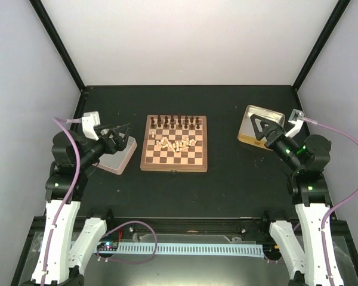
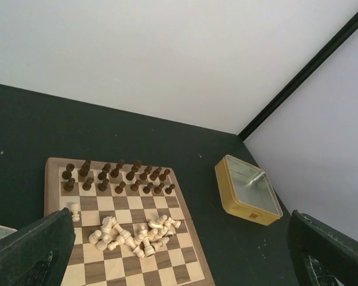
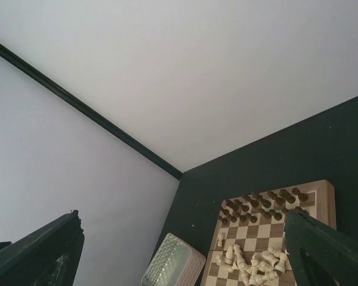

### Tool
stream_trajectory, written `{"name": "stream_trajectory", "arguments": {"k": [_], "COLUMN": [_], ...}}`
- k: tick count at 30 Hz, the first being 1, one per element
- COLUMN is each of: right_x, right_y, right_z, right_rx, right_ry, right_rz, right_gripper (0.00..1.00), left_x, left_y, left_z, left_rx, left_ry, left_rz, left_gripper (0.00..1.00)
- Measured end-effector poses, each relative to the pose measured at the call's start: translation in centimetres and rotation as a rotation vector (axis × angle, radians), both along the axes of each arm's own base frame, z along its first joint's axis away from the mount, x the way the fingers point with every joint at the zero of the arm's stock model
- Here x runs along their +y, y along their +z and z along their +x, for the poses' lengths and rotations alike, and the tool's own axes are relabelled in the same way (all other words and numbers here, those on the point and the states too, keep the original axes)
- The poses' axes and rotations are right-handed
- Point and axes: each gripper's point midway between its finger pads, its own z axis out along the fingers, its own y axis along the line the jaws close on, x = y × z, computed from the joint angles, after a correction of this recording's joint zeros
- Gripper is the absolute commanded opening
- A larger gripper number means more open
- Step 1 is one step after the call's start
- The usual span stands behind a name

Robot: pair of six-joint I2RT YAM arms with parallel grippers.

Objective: Set up the chess pieces on the board
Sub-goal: Pick up the chess piece from the chessboard.

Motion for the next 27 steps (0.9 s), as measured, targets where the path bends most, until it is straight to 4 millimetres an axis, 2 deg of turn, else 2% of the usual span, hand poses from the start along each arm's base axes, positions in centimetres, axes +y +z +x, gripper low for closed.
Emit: {"name": "stream_trajectory", "arguments": {"k": [6,11,16,20,23,25,27], "right_x": [0.0,0.4,1.1,1.8,2.4,3.2,4.2], "right_y": [-0.5,-2.6,-4.2,-6.6,-9.8,-12.5,-14.2], "right_z": [-0.1,-0.1,0.4,1.6,2.7,3.1,3.4], "right_rx": [-0.015,-0.004,0.025,0.101,0.193,0.275,0.324], "right_ry": [0.003,0.025,0.076,0.133,0.172,0.201,0.232], "right_rz": [-0.010,-0.007,-0.016,-0.027,-0.022,-0.025,-0.048], "right_gripper": [1.00,0.99,0.89,0.81,0.76,0.75,0.72], "left_x": [-0.6,-1.0,-2.3,-4.5,-5.4,-5.4,-5.2], "left_y": [0.7,0.2,-2.5,-6.1,-9.2,-10.7,-11.7], "left_z": [-0.6,-0.5,-0.2,0.1,0.8,1.2,1.5], "left_rx": [-0.042,-0.048,-0.009,0.093,0.233,0.295,0.335], "left_ry": [-0.044,-0.072,-0.155,-0.307,-0.364,-0.358,-0.332], "left_rz": [0.013,0.016,-0.030,-0.142,-0.206,-0.216,-0.209], "left_gripper": [0.99,0.99,0.99,0.97,0.95,0.95,0.94]}}
